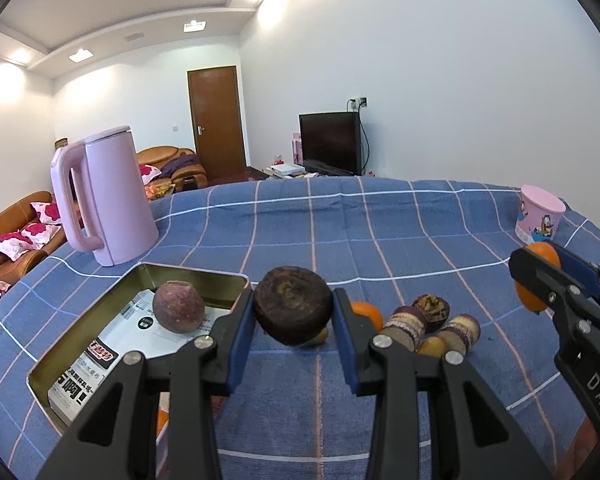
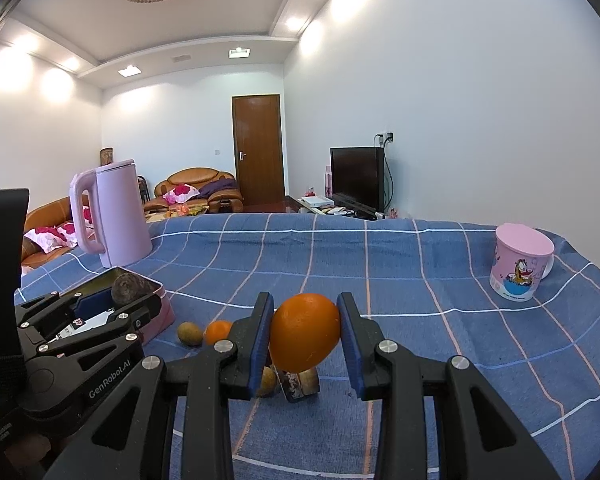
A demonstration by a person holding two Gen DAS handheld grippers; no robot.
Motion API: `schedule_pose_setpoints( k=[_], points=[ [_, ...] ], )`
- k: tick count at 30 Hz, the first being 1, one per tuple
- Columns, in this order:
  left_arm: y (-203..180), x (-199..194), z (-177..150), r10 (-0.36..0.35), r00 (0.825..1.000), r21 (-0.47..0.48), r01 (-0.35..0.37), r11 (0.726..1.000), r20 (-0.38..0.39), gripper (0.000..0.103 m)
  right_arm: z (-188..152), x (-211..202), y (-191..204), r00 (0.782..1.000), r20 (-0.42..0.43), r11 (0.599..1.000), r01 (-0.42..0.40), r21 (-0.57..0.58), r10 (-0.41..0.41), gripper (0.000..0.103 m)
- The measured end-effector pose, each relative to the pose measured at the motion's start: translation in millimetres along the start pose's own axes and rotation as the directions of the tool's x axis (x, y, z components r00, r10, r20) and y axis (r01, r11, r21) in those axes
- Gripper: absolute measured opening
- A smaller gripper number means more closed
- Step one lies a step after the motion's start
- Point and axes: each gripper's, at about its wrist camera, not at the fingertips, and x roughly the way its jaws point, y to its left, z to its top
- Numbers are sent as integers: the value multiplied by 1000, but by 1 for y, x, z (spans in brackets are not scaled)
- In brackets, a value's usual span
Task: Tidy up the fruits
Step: 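Lift the orange with the right tool and the dark fruit with the left tool, then move both tools over the tin and open them to drop the orange and dark fruit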
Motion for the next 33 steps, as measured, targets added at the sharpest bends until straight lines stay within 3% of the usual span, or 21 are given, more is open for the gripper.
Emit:
schedule_pose_setpoints(
  k=[13, 33],
  points=[
    [-1, -9, 0, 18, 999, 10, -19, 1000, 47, 40, 0, -8, 4, 999, 39, 1000, 5, -15, -4, 35],
    [27, -19, 2, 57, 996, -15, -56, 998, 67, 40, 3, 1, 26, 999, 4, 998, -37, -56, 38, 35]
  ],
)
